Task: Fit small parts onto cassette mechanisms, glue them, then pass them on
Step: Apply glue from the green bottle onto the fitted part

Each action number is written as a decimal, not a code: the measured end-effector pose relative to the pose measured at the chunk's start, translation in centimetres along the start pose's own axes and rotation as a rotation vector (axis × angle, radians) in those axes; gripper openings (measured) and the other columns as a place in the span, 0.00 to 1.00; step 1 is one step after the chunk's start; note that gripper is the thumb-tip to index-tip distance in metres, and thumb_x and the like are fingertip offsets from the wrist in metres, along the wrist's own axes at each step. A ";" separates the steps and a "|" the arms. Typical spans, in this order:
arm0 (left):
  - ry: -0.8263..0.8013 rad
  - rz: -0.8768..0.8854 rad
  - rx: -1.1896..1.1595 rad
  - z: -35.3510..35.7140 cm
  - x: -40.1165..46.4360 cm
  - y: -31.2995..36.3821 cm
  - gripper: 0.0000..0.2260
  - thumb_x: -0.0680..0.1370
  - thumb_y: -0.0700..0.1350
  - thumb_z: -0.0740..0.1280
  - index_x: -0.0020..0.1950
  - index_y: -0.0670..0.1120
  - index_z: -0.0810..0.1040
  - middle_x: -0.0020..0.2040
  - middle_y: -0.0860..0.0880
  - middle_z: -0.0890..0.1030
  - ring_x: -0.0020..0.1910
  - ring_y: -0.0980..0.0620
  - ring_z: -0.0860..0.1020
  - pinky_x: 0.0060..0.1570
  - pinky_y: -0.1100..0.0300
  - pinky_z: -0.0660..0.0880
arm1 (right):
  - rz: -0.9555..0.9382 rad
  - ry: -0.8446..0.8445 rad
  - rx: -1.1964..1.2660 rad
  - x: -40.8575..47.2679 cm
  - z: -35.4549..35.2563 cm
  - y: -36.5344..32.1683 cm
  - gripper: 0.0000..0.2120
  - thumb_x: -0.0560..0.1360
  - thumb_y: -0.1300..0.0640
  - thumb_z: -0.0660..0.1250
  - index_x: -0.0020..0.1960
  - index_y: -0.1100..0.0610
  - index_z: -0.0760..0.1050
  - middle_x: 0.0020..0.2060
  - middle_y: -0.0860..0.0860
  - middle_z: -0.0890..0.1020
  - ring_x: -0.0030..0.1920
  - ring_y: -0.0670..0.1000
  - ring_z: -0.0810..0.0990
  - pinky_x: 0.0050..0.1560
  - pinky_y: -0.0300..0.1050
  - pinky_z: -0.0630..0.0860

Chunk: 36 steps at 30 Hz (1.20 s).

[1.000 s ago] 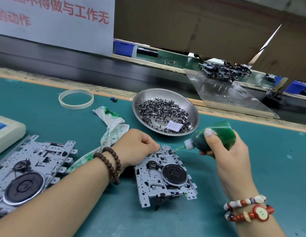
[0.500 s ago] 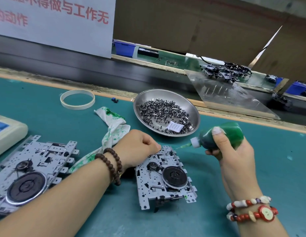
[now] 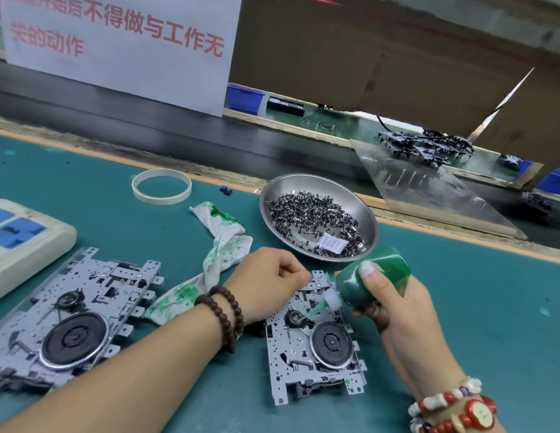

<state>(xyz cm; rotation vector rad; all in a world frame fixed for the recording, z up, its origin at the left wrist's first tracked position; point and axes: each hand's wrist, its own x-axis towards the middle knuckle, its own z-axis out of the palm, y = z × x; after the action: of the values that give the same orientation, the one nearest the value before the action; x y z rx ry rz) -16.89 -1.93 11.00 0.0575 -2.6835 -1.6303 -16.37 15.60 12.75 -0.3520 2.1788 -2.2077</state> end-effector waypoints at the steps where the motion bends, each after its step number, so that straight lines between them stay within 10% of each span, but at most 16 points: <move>1: -0.001 0.000 -0.002 0.0 0.0 0.0 0.08 0.75 0.49 0.68 0.35 0.52 0.78 0.33 0.55 0.78 0.32 0.59 0.74 0.38 0.65 0.74 | -0.001 0.002 0.001 0.0 0.0 0.0 0.10 0.67 0.48 0.72 0.40 0.54 0.80 0.36 0.54 0.82 0.34 0.49 0.78 0.29 0.36 0.75; 36: -0.002 -0.006 -0.035 0.1 0.1 -0.2 0.08 0.75 0.49 0.68 0.36 0.52 0.78 0.33 0.54 0.79 0.32 0.58 0.74 0.39 0.63 0.74 | 0.031 -0.046 -0.078 -0.2 0.6 0.0 0.15 0.67 0.49 0.73 0.44 0.60 0.76 0.37 0.57 0.82 0.33 0.49 0.78 0.26 0.37 0.72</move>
<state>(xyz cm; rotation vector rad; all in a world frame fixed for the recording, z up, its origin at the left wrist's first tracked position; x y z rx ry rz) -16.99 -1.94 10.79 0.0632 -2.6583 -1.6789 -16.08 15.02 12.77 -0.3655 2.2349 -2.0825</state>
